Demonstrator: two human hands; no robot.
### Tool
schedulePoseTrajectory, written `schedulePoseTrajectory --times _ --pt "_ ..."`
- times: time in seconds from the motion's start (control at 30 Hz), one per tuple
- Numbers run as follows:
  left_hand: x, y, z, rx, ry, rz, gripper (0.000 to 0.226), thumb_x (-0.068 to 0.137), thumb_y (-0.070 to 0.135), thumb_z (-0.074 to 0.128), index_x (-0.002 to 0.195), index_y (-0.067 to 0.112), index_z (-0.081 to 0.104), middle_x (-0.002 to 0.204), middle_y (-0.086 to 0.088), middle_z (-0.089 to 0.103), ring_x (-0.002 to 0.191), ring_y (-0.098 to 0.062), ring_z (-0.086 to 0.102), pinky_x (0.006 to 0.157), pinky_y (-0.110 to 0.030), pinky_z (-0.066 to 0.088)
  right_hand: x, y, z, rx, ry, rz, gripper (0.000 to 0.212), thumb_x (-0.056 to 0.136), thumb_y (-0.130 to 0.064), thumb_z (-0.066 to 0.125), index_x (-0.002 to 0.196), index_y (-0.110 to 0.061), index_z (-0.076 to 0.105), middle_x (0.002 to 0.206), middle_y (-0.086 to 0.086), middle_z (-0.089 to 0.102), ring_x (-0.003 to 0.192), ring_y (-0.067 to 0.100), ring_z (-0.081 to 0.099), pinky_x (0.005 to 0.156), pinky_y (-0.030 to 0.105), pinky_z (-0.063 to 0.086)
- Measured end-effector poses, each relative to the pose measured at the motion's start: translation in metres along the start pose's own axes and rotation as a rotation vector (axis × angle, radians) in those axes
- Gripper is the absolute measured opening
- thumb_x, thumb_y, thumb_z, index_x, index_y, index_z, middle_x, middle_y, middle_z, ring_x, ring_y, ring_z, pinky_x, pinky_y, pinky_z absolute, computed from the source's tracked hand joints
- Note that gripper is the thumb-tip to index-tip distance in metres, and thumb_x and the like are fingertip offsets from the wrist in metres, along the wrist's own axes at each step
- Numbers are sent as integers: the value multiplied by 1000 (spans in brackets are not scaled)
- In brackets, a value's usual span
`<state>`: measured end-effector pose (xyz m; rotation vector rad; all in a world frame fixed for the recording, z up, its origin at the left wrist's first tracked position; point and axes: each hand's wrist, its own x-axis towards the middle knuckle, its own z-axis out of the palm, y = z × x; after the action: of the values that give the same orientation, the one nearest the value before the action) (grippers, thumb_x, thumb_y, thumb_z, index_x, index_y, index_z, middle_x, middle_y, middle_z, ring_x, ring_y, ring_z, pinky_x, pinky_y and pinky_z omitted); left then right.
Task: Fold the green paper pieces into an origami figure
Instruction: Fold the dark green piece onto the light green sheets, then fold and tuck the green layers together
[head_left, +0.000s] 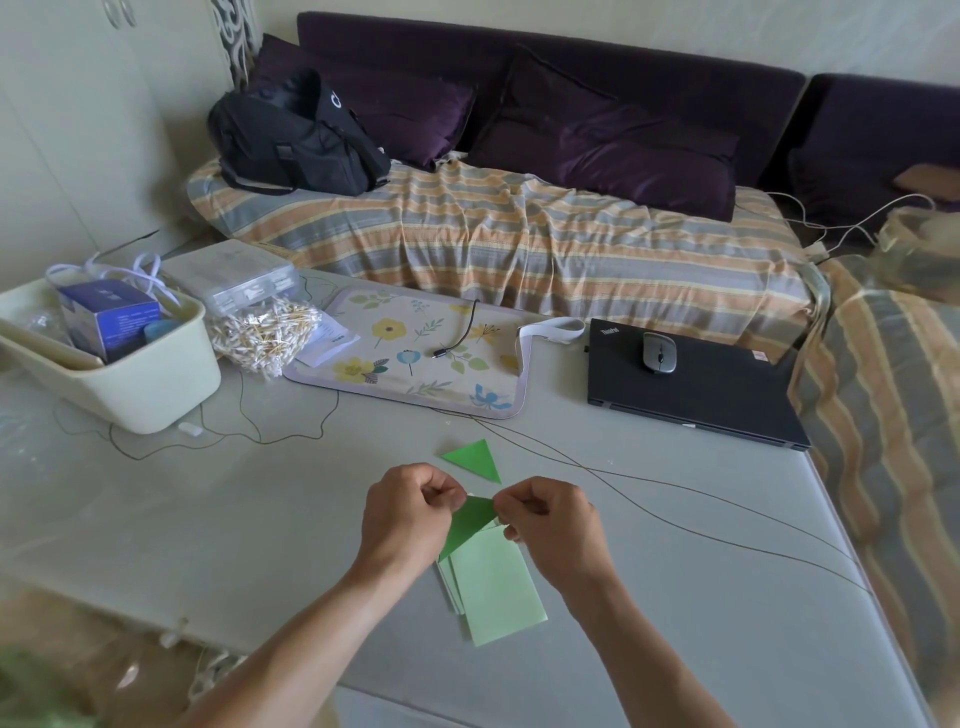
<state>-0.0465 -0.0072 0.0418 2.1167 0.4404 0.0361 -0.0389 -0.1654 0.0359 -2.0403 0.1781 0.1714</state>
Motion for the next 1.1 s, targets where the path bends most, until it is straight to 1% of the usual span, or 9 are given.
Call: schedulePoseTrajectory --times 0.17,0.3,0.4,0.53,0.6,0.73,0.83,0.93,1.1 --pt "3 -5 -4 -6 3 14 14 84 14 77 72 21 76 67 9 73 61 3 63 52 -6 40 7 1 -3 -123 -51 -25 13 84 -19 70 73 -15 74 68 4 73 56 11 62 56 22 51" --pt "7 -11 -5 -29 17 21 12 82 18 80 71 23 76 66 10 72 62 8 62 53 -7 41 14 -3 -3 -306 -179 -77 16 88 -19 66 72 -19 71 70 -4 71 61 12 66 53 12 45" --pt "10 -15 -3 -59 4 19 11 83 22 80 73 24 76 70 11 73 67 5 64 56 -7 42 19 -2 0 -365 -208 -82 18 88 -18 64 70 -20 68 70 -3 70 63 15 67 56 18 50" --pt "15 -18 -1 -117 58 11 4 90 23 73 86 23 75 80 14 72 78 5 64 64 -6 42 30 4 7 -242 -79 -18 17 86 -14 64 76 -3 70 65 7 67 57 15 58 51 19 43" --pt "17 -19 1 -162 68 -49 4 91 20 70 93 23 73 87 14 71 89 -3 66 72 -17 45 37 8 12 -135 4 53 19 86 -15 64 77 0 70 66 12 67 58 17 56 50 22 40" --pt "20 -25 8 -209 57 -186 12 89 16 68 98 23 71 93 9 70 94 -15 66 77 -26 46 50 12 27 99 112 237 20 87 -12 65 74 3 70 63 4 65 56 20 55 53 25 43" --pt "20 -29 10 -249 56 -257 14 88 16 65 99 24 69 93 7 70 92 -18 67 80 -29 51 58 14 41 178 177 321 20 84 -10 62 65 -4 67 62 6 60 56 20 50 54 27 39" --pt "23 -33 9 -270 41 -280 15 86 15 63 96 25 68 96 1 72 93 -21 68 88 -34 54 64 14 50 222 253 363 22 83 -12 60 69 3 67 60 5 58 57 21 49 51 26 37" --pt "25 -36 4 -289 -15 -273 18 83 11 61 87 25 72 91 -1 74 88 -23 68 88 -37 55 72 14 54 300 347 385 22 85 -10 62 66 -14 74 63 11 66 59 25 55 46 23 38"
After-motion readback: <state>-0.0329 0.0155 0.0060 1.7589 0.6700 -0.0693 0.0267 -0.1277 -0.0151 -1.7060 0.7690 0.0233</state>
